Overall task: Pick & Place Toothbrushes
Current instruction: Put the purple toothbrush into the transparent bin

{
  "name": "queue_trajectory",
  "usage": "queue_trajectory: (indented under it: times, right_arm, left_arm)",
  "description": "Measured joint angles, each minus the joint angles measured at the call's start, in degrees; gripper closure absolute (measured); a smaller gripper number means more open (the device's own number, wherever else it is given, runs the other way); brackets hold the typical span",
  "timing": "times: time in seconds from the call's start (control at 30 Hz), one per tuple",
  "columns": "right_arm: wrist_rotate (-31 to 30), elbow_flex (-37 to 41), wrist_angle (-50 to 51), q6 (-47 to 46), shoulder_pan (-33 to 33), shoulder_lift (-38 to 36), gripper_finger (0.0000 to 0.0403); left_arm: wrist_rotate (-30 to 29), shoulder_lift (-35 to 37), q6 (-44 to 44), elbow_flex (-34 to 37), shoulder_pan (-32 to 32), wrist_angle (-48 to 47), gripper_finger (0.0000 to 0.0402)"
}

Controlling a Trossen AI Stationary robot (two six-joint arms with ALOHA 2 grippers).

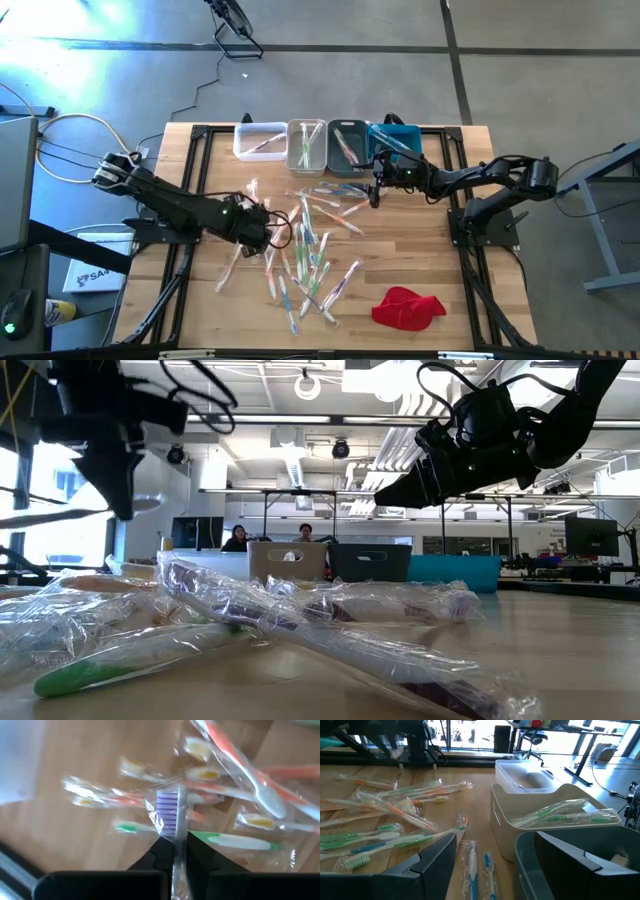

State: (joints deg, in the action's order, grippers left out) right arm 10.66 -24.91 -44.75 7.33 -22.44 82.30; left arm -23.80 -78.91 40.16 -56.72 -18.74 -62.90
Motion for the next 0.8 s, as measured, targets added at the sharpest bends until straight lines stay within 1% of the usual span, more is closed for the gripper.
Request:
queue_trajectory:
  times: [0.17, 0.4, 0.5, 0.63, 0.8]
  right_arm:
    - [0.0, 0.0, 0.0, 0.0, 0.0, 0.0, 0.0141]
    - [0.0, 0.0, 0.0, 0.0, 0.0, 0.0, 0.0141]
    - [0.0, 0.0, 0.0, 0.0, 0.0, 0.0, 0.0141]
    - [0.0, 0.0, 0.0, 0.0, 0.0, 0.0, 0.0141]
    - [0.0, 0.0, 0.0, 0.0, 0.0, 0.0, 0.0141]
  left_arm:
    - [-3.9, 0.0, -1.8, -6.9, 0.0, -5.1, 0.0377]
    - [-7.9, 0.1, -7.5, -14.5, 0.0, -6.4, 0.0377]
    - [-9.5, 0.1, -9.4, -16.0, 0.0, -6.5, 0.0377]
    - [-11.2, 0.1, -11.0, -16.4, 0.1, -6.5, 0.0376]
    - [-11.8, 0.1, -13.1, -16.4, 3.6, -6.5, 0.0376]
